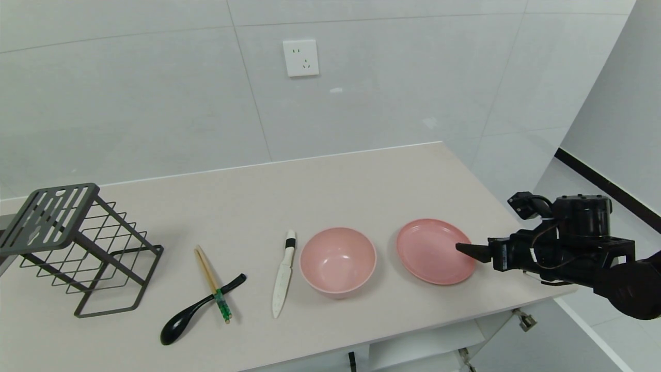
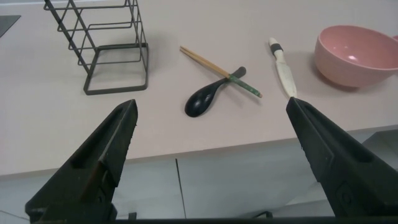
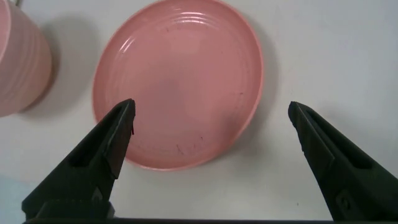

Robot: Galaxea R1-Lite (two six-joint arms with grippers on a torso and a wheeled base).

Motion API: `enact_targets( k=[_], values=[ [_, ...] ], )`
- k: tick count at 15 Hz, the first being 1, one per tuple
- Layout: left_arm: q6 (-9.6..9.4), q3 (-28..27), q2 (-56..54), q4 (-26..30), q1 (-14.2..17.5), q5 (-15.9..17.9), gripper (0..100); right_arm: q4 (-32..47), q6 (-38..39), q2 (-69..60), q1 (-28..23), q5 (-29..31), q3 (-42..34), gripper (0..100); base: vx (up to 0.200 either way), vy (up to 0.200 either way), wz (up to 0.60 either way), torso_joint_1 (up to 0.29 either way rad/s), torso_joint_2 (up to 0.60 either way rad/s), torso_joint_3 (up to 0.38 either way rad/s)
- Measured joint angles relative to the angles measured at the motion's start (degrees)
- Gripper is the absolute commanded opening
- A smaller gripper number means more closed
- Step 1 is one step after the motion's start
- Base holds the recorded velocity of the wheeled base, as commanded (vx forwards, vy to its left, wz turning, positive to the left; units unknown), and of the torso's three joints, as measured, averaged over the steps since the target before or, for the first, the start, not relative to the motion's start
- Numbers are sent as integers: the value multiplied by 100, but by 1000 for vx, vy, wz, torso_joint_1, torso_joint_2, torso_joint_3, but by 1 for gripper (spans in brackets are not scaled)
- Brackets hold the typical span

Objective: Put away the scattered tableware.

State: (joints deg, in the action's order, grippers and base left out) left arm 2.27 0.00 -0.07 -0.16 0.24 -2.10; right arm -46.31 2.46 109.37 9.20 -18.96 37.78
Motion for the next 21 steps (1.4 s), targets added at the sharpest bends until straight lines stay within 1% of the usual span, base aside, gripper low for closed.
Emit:
enact_targets(
  k=[2,7,11,16,19,20,21],
  values=[
    [0,0,0,0,0,0,100,-65,0,208,-2,0,190,100,0,0,0,0,0,0],
    [0,0,0,0,0,0,100,-512,-11,757,2,0,475,100,0,0,0,0,0,0],
    [-24,0,0,0,-2,0,100,-591,-9,1191,18,-4,806,100,0,0,0,0,0,0],
    [-27,0,0,0,0,0,100,-616,-6,1369,258,-17,850,100,0,0,0,0,0,0],
    [-27,0,0,0,0,0,100,-629,-6,1419,308,-11,836,100,0,0,0,0,0,0],
    [-27,0,0,0,0,0,100,-638,-9,1447,306,5,836,0,0,0,0,0,0,0],
    [-28,0,0,0,0,0,100,-640,-4,1477,293,84,834,0,0,0,0,0,0,0]
  ],
)
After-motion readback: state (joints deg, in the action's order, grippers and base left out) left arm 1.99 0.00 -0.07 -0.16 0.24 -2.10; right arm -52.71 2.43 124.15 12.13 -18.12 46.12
